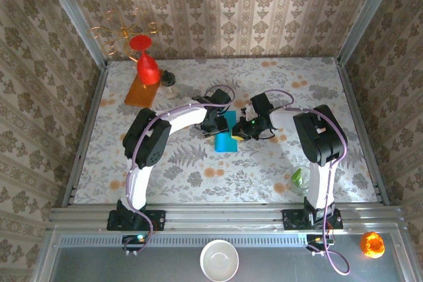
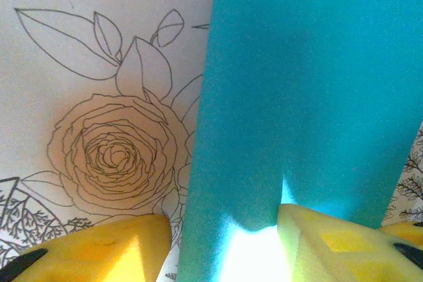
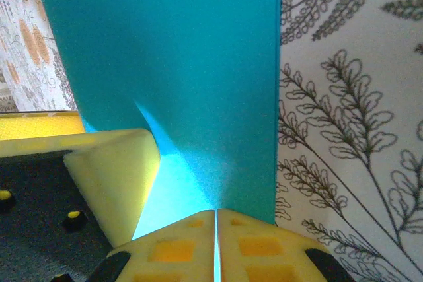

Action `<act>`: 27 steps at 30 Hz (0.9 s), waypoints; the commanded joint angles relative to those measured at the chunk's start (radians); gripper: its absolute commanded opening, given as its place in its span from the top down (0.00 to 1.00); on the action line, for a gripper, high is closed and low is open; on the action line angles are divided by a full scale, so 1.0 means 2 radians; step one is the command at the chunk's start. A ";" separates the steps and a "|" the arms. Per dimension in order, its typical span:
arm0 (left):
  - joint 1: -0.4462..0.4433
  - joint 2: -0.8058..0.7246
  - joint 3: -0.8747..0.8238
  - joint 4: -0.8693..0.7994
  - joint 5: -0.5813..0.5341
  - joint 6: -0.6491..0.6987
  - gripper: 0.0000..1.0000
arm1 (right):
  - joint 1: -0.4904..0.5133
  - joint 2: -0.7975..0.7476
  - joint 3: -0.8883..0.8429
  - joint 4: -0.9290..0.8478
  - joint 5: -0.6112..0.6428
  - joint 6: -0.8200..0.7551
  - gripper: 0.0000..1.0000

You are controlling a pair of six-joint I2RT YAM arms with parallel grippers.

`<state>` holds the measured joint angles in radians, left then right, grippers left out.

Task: Fold a paper plane with a square sheet of paper (pick it up from the middle)
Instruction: Hold the square sheet of paper at the center of the table.

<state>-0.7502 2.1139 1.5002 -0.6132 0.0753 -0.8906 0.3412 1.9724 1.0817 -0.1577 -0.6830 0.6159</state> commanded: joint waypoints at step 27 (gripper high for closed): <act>0.019 -0.010 -0.078 0.070 0.098 0.024 0.46 | 0.000 0.039 0.021 -0.067 0.019 -0.021 0.87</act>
<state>-0.6983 2.0331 1.3914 -0.4751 0.2245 -0.8612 0.3412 1.9961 1.1290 -0.2386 -0.6781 0.5720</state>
